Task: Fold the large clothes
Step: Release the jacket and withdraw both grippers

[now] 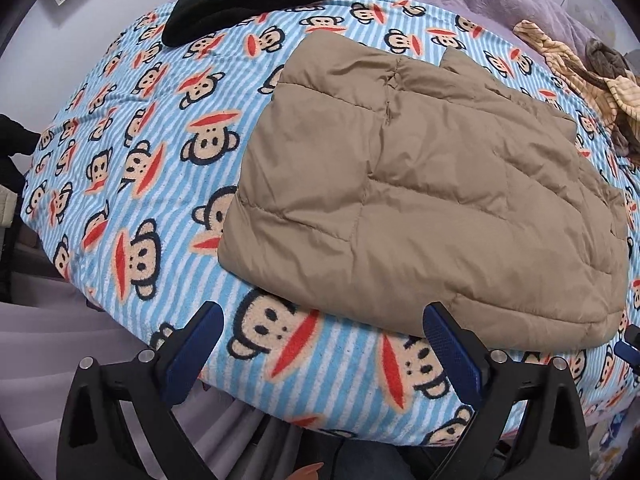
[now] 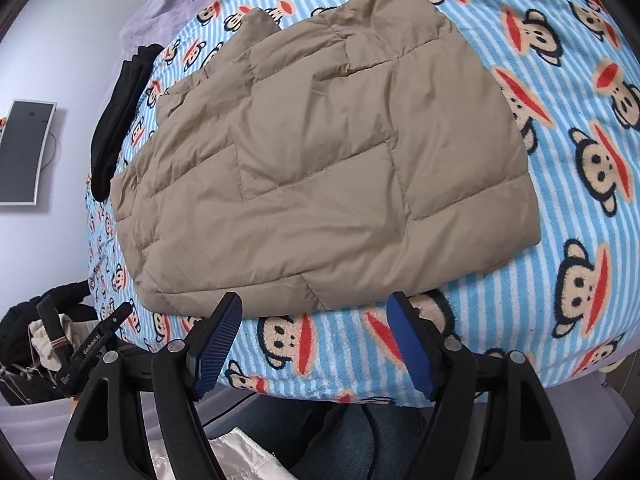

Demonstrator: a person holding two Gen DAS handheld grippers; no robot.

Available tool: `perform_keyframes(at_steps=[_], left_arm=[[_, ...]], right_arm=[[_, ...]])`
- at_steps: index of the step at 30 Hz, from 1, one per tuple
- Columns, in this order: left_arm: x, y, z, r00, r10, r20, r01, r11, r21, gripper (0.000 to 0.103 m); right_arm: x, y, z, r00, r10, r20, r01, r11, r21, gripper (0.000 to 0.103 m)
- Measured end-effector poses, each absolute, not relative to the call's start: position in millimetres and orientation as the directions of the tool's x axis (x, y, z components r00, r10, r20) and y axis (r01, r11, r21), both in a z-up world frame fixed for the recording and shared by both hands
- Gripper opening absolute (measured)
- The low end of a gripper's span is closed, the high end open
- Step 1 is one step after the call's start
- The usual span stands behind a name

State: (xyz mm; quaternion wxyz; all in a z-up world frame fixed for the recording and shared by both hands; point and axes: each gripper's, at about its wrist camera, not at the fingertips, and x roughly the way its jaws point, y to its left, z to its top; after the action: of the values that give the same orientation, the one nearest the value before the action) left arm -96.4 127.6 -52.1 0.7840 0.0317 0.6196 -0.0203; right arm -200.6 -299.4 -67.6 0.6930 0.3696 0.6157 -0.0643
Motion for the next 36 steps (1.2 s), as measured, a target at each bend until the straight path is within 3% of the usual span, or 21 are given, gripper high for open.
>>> perform_keyframes(at_steps=[7, 10, 11, 24, 36], left_arm=[[-106, 125, -48, 0.230, 0.006, -0.973, 0.104, 0.994, 0.031, 0.100], [-99, 124, -48, 0.231, 0.002, -0.973, 0.134, 0.990, 0.034, 0.100], [-96, 124, -48, 0.231, -0.004, -0.973, 0.144, 0.989, 0.031, 0.100], [-29, 146, -60, 0.194, -0.055, -0.979, 0.283, 0.959, 0.003, 0.100], [-1, 163, -84, 0.121, -0.126, -0.985, 0.305, 0.949, -0.084, 0.100]], right_arm=[[-206, -299, -73, 0.215, 0.349, -0.912, 0.534, 0.740, 0.409, 0.086], [-204, -292, -69, 0.231, 0.342, -0.911, 0.520, 0.748, 0.412, 0.095], [-203, -289, -67, 0.242, 0.334, -0.911, 0.513, 0.753, 0.412, 0.103], [-155, -223, -61, 0.254, 0.319, -0.913, 0.501, 0.764, 0.406, 0.103], [-117, -191, -66, 0.219, 0.305, -0.927, 0.547, 0.749, 0.375, 0.103]])
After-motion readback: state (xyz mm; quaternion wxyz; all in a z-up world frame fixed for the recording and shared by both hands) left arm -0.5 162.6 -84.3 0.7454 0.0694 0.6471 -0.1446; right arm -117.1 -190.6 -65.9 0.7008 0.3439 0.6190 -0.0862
